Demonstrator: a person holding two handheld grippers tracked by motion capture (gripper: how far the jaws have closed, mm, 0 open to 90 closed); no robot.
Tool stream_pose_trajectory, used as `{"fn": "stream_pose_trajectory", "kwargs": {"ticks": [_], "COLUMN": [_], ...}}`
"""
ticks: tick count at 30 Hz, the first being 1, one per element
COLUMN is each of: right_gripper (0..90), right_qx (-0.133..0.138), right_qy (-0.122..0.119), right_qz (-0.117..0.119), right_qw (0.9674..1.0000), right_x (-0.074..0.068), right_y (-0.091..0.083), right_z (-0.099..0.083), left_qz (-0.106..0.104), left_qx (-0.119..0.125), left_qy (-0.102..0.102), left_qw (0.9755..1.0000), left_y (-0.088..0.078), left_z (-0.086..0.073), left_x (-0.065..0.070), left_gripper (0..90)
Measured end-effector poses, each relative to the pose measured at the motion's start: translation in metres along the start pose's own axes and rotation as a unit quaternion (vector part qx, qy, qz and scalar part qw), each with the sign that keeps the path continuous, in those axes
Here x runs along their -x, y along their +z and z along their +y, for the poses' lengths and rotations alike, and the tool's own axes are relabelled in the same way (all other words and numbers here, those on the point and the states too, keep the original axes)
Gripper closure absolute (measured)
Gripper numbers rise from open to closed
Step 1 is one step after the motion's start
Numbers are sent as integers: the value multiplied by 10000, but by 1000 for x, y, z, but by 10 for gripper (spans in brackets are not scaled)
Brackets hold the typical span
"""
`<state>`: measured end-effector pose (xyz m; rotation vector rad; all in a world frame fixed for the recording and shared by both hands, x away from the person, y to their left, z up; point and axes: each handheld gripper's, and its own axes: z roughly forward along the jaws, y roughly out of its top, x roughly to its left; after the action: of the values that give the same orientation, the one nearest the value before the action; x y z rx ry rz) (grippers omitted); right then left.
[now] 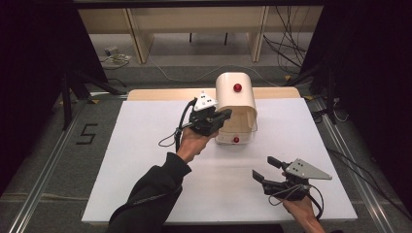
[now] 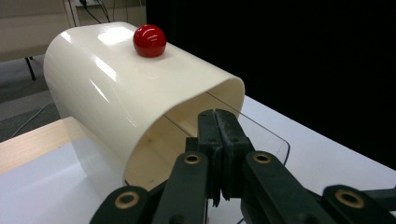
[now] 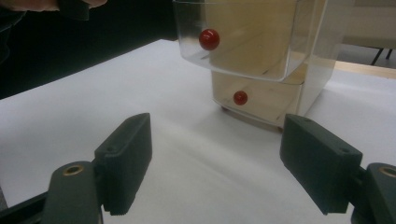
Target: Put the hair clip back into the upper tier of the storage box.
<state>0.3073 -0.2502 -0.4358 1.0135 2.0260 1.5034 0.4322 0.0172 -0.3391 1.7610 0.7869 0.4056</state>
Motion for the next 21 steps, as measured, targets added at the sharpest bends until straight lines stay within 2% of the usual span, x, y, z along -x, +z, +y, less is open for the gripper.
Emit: {"fn": "stream_pose_trajectory", "kwargs": {"ticks": [17,21], "right_gripper": [260,260], "right_qx": [-5,13], "right_qy": [-8,-12], "right_qz": [8,11], "right_qw": [10000,10000], "right_x": [0,0], "right_y": [0,0], "right_z": [0,0], "left_qz": [36,-7], "left_qx": [-24,-33], "left_qy": [-33,-4], "left_qw": [10000,10000], "left_y": [11,11], "left_z": [-1,-1], "left_x": [1,2], "left_gripper": [879,816]}}
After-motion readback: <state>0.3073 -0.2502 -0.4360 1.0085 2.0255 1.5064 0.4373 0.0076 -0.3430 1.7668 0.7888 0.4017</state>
